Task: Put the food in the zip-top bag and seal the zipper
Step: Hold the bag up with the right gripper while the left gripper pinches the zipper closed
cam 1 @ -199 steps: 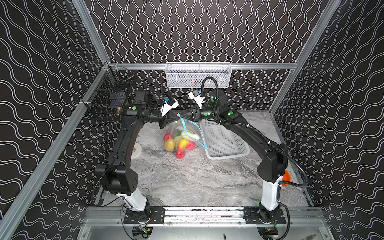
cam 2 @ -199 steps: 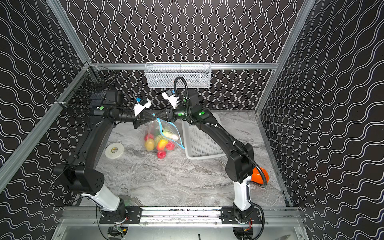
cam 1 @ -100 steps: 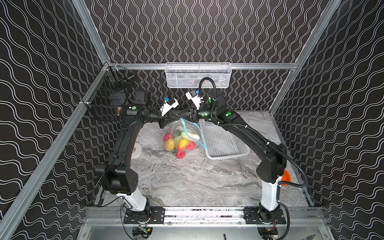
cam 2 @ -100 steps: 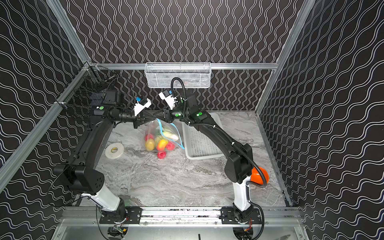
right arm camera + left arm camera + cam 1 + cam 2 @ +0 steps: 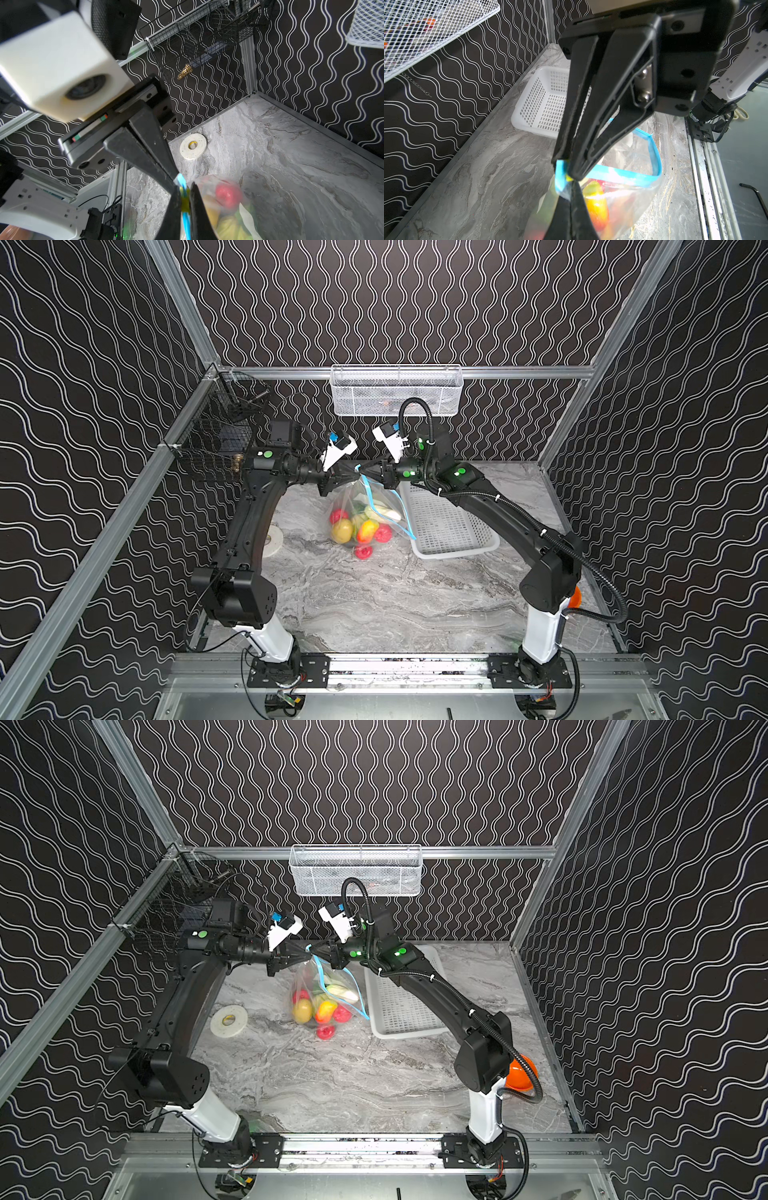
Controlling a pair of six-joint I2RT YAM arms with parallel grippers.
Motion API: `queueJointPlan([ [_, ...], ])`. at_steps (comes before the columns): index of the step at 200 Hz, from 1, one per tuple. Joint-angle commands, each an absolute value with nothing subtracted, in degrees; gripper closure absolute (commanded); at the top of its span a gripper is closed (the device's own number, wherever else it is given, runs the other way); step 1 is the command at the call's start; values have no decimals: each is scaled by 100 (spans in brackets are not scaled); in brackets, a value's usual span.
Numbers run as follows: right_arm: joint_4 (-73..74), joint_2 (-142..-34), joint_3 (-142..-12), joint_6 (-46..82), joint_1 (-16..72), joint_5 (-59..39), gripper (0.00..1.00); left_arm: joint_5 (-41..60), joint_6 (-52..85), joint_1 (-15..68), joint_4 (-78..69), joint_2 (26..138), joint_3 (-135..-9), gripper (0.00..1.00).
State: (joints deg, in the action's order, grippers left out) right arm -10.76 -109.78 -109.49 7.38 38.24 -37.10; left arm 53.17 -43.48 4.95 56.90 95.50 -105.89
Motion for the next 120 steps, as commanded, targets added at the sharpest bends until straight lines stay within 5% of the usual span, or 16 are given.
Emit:
queueJointPlan([
  [1,-1024,-10925,-10933,615,3832,-3577,94,5518,-4262,490,5608,9512,-10618,100],
  [52,-968,-10943,-10925,668,3832,-3691,85,5512,-4260,491,5666,9497,-10595,100],
  [120,-934,-10905,-10784,668,3832,-3665,87,5535,-4208,492,5643,9510,-10623,100],
])
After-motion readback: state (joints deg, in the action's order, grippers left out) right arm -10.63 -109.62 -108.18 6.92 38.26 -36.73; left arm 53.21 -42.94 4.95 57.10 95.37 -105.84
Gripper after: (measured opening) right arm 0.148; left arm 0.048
